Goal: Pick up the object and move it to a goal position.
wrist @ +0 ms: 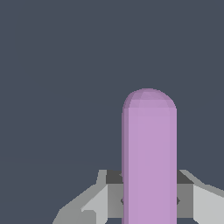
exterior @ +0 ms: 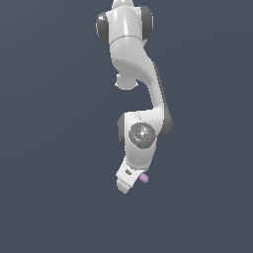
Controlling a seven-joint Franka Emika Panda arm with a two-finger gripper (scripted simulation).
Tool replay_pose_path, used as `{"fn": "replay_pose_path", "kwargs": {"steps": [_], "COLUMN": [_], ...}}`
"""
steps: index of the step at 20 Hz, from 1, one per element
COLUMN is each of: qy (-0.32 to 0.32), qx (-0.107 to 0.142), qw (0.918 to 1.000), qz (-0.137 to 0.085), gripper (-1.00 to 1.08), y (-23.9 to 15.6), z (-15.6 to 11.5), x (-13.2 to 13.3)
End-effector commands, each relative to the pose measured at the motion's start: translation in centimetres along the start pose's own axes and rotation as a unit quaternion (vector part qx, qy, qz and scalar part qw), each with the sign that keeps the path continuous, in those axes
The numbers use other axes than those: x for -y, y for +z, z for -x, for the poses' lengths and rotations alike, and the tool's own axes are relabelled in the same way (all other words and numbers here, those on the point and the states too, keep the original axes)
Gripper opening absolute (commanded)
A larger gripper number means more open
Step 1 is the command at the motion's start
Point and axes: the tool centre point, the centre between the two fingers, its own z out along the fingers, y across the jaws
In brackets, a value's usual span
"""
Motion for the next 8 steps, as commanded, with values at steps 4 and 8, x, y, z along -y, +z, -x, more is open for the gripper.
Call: {"fn": "replay_pose_path", "kwargs": {"steps": [4,8], "qy": [0.001,0.001], "qx": [0.000,0.000], "qw": [1.0000,1.0000], "qz": [0.000,0.000], "gripper": [-1.00,-1.00], "y": [-0.46,-0.54], "z": [-1.21,-1.44], "x": [-0.12,-0.14]}}
